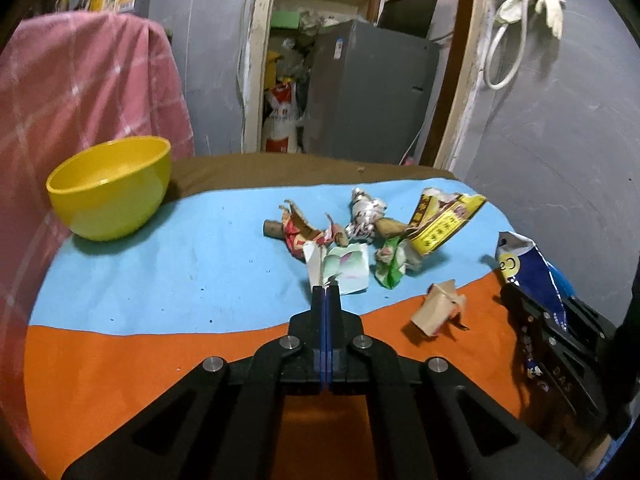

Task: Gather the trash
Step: 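Grasp the blue printed snack bag with the right tool while the left tool grasps the white paper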

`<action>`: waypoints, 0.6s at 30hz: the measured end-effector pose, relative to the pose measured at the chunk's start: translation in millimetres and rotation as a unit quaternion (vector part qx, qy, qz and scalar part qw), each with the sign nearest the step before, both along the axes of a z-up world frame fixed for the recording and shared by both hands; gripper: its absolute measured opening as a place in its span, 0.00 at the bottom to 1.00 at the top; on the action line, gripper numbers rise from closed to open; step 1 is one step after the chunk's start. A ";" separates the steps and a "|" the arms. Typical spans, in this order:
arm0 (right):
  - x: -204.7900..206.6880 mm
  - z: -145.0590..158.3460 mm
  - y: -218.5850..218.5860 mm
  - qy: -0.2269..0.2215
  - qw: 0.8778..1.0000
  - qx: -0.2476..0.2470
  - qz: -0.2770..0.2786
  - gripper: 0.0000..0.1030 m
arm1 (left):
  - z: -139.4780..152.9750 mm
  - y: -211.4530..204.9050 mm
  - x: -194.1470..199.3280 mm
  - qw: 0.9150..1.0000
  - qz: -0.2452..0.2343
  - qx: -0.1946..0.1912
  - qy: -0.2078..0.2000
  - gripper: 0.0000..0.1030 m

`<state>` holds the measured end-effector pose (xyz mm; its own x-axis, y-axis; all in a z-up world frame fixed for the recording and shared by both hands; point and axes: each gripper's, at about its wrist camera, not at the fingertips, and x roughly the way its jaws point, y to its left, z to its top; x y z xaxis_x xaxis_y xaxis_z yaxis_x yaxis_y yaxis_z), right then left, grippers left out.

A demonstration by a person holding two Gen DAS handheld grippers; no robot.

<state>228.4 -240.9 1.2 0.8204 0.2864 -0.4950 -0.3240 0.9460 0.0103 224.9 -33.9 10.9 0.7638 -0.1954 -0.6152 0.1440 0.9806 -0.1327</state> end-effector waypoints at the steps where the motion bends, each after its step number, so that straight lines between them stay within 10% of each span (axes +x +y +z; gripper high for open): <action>1: -0.3 0.7 -1.0 0.000 1.000 0.004 0.002 0.14 | 1.4 -1.6 -2.4 1.000 -0.002 0.003 -0.004 0.00; 12: -3.2 -1.0 2.0 0.004 1.000 0.004 0.021 0.13 | -13.5 8.2 17.2 0.998 0.005 -0.023 0.050 0.00; 18: -0.3 -3.9 6.9 0.013 1.000 -0.003 0.023 0.15 | -17.9 3.8 34.8 0.998 -0.013 -0.016 0.061 0.23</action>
<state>228.1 -234.1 -2.7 0.7935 0.3210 -0.5171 -0.3672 0.9300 0.0138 259.7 -30.1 -7.0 0.6777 -0.2352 -0.6967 0.1506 0.9718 -0.1817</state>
